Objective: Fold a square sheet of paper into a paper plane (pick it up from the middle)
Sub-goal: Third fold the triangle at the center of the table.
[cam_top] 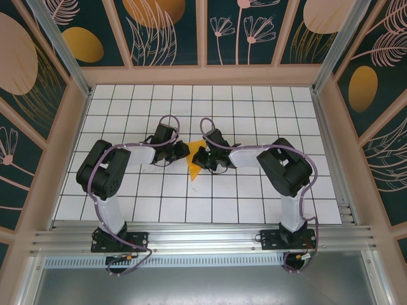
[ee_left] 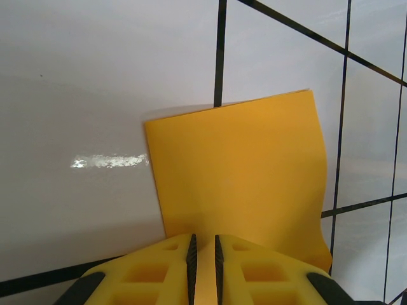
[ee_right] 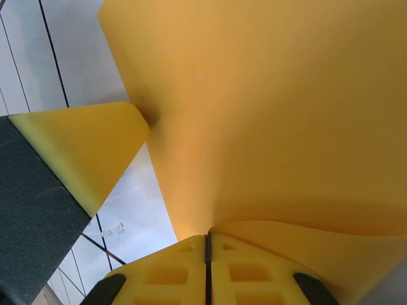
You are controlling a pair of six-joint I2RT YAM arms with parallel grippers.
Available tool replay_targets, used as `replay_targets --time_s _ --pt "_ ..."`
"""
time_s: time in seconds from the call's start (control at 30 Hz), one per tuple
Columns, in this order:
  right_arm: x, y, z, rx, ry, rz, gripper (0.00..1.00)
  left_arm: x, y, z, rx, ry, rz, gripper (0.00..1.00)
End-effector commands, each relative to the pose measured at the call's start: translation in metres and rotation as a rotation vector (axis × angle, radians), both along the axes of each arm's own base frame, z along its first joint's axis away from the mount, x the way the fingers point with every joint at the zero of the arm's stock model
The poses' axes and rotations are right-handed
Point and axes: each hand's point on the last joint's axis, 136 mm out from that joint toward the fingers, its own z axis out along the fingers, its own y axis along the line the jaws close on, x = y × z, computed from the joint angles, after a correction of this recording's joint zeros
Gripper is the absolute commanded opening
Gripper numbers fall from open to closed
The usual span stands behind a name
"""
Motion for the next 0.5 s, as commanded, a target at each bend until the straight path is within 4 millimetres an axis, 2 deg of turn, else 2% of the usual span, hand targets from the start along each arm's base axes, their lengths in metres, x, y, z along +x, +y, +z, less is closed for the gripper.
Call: replay_targets --time_s 0.0,0.47 --pt "0.0076 0.0064 -0.0015 0.004 -0.016 -0.008 0.09 -0.0057 0.0011 -0.0111 0.013 0.035 -0.022 0.19" --pt "0.0069 0.0053 -0.0101 -0.016 -0.003 -0.002 0.09 -0.0055 0.0010 -0.0094 0.011 0.032 -0.023 0.19"
